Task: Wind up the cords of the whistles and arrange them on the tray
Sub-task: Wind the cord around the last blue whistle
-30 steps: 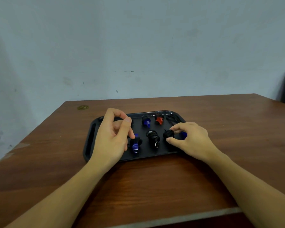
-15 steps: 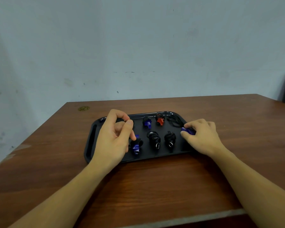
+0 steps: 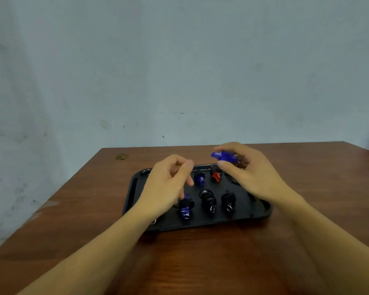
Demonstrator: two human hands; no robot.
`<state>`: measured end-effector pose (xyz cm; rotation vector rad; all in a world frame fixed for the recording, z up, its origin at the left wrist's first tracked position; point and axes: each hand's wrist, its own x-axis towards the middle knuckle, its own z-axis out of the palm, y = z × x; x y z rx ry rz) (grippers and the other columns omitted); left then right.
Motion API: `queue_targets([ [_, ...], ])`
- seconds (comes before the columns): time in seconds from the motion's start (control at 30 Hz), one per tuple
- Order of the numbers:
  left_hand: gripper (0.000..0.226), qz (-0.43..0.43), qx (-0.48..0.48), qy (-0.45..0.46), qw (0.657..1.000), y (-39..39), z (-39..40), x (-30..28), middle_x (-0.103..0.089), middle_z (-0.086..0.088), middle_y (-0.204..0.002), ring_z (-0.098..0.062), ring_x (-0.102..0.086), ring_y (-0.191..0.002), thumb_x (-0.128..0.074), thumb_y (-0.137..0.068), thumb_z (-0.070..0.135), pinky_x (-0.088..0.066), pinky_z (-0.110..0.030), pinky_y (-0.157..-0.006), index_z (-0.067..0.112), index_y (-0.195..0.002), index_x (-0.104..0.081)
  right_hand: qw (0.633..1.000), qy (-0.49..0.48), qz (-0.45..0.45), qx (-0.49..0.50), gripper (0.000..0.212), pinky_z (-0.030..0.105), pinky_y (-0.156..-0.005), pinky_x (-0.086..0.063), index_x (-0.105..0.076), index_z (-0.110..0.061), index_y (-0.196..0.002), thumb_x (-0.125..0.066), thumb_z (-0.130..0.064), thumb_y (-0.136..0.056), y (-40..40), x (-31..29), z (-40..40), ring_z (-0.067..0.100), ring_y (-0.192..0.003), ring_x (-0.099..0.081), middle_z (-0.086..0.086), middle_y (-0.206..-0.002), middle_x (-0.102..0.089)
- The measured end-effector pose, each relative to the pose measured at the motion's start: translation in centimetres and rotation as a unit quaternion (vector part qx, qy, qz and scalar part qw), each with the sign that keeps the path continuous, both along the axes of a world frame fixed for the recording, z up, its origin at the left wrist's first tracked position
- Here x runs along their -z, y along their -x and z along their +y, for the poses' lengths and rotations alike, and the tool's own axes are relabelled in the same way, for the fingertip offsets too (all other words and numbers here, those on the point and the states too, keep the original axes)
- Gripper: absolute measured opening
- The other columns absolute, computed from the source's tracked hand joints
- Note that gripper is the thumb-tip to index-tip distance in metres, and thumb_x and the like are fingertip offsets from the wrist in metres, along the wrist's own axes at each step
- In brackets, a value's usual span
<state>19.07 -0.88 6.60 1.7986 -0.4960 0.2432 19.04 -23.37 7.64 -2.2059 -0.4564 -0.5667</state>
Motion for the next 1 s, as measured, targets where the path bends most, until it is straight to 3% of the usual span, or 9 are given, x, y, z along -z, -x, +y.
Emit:
queue_targets([
  [0.1,0.033,0.029,0.022,-0.036,0.999,0.0,-0.4,-2.8,-0.072,-0.002,-0.078,-0.015,-0.053,-0.047,-0.057,-0.095,0.049,-0.041,-0.026,-0.041,0.018,-0.097,-0.068,0.998,-0.026,-0.002,-0.065,0.047,0.020,-0.088,-0.052,-0.055,-0.042,-0.128,-0.073,-0.021,-0.090,0.7,-2.3,2.3,0.005,-0.100,-0.067,-0.011,-0.107,-0.068],
  [0.23,0.024,-0.003,0.021,-0.057,0.998,0.3,-0.4,-4.9,-0.073,-0.004,-0.075,-0.018,-0.054,-0.050,-0.062,-0.096,0.037,-0.041,-0.026,-0.043,0.015,-0.090,-0.068,0.996,0.000,0.002,-0.086,0.053,0.023,-0.082,-0.054,-0.055,-0.042,-0.126,-0.077,-0.015,-0.086,1.0,-4.1,3.6,0.010,-0.092,-0.069,-0.013,-0.103,-0.068],
  [0.33,0.026,-0.014,0.017,-0.050,0.998,0.6,0.0,-5.7,-0.072,-0.002,-0.073,-0.018,-0.053,-0.050,-0.062,-0.096,0.035,-0.041,-0.026,-0.043,0.010,-0.090,-0.068,0.994,-0.036,0.025,-0.096,0.050,0.029,-0.079,-0.056,-0.057,-0.041,-0.125,-0.078,-0.018,-0.085,1.4,-5.2,3.6,0.017,-0.078,-0.069,-0.009,-0.101,-0.070],
  [0.53,0.027,0.064,0.042,0.066,0.995,1.2,0.6,-7.5,-0.070,-0.007,-0.076,-0.014,-0.049,-0.049,-0.062,-0.097,0.031,-0.038,-0.025,-0.041,0.006,-0.093,-0.069,0.994,-0.066,0.029,-0.081,0.016,0.041,-0.093,-0.049,-0.070,-0.028,-0.108,-0.066,-0.035,-0.095,1.9,-6.7,3.2,0.030,-0.091,-0.067,-0.003,-0.080,-0.077],
  [0.63,0.022,0.111,0.052,0.158,0.980,1.5,0.9,-8.5,-0.069,-0.007,-0.075,-0.012,-0.047,-0.049,-0.062,-0.097,0.026,-0.035,-0.024,-0.041,0.005,-0.093,-0.069,0.995,-0.064,0.008,-0.075,0.022,0.045,-0.085,-0.051,-0.075,-0.025,-0.098,-0.059,-0.041,-0.098,2.0,-7.7,3.4,0.036,-0.082,-0.065,-0.003,-0.071,-0.074],
  [0.67,0.021,0.124,0.047,0.193,0.972,1.6,1.1,-8.9,-0.070,-0.007,-0.075,-0.012,-0.047,-0.049,-0.061,-0.097,0.025,-0.035,-0.023,-0.041,0.005,-0.094,-0.068,0.996,-0.068,0.004,-0.060,0.026,0.040,-0.074,-0.051,-0.075,-0.025,-0.095,-0.057,-0.043,-0.099,2.0,-8.0,3.2,0.035,-0.071,-0.061,-0.004,-0.065,-0.071],
  [0.73,0.019,0.142,0.028,0.244,0.959,1.6,1.8,-9.9,-0.072,-0.005,-0.076,-0.010,-0.050,-0.051,-0.061,-0.097,0.023,-0.037,-0.021,-0.042,0.006,-0.098,-0.069,0.997,-0.074,-0.003,-0.022,0.030,0.020,-0.055,-0.040,-0.076,-0.025,-0.089,-0.054,-0.043,-0.100,1.7,-8.6,2.6,0.015,-0.051,-0.049,-0.005,-0.055,-0.061],
  [0.8,0.017,0.151,0.010,0.270,0.951,1.4,2.4,-10.6,-0.073,-0.003,-0.077,-0.008,-0.052,-0.053,-0.062,-0.097,0.021,-0.039,-0.019,-0.043,0.006,-0.101,-0.069,0.998,-0.068,0.000,-0.006,0.031,0.011,-0.052,-0.036,-0.076,-0.023,-0.084,-0.055,-0.040,-0.100,1.5,-8.9,2.1,0.008,-0.047,-0.042,-0.003,-0.052,-0.051],
  [1.0,0.015,0.178,0.020,0.342,0.922,2.2,3.3,-11.5,-0.075,-0.007,-0.080,-0.007,-0.057,-0.052,-0.059,-0.097,0.011,-0.043,-0.016,-0.043,-0.001,-0.105,-0.066,0.999,-0.044,0.002,0.010,0.030,0.008,-0.049,-0.035,-0.075,-0.023,-0.080,-0.057,-0.036,-0.100,1.3,-8.9,0.7,0.007,-0.046,-0.040,-0.010,-0.047,-0.046],
])
